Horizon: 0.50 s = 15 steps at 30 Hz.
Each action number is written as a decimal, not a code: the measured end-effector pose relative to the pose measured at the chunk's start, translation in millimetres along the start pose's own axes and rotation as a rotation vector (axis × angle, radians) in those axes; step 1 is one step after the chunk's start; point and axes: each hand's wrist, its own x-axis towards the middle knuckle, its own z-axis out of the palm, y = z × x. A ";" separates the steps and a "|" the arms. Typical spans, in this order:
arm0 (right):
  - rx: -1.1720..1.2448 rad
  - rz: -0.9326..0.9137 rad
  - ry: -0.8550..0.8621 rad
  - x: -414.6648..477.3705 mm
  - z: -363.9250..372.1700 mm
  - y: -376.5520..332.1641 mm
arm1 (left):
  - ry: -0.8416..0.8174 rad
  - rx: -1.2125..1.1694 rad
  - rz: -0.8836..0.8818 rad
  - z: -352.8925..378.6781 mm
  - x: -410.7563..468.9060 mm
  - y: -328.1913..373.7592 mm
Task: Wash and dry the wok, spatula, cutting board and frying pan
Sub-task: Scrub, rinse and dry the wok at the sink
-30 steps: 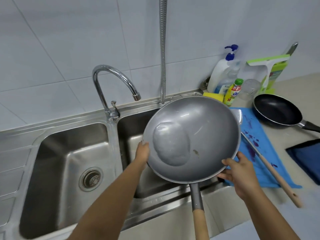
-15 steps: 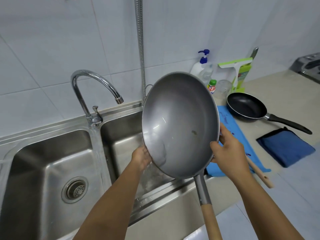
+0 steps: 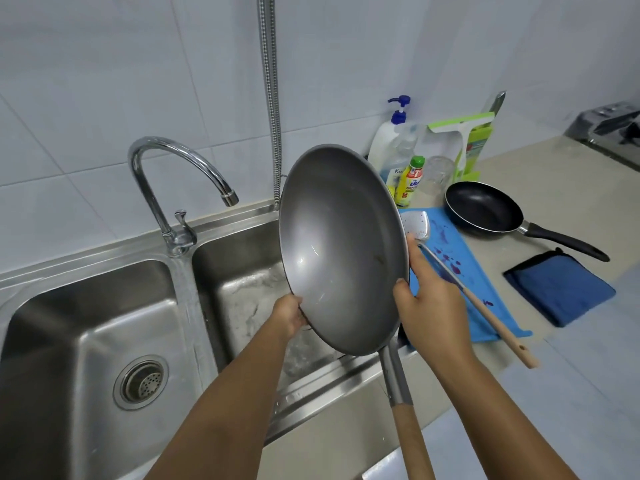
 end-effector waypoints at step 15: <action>0.054 -0.020 0.121 13.8 4.2 7.3 | -0.002 0.005 0.045 -1.3 6.0 8.9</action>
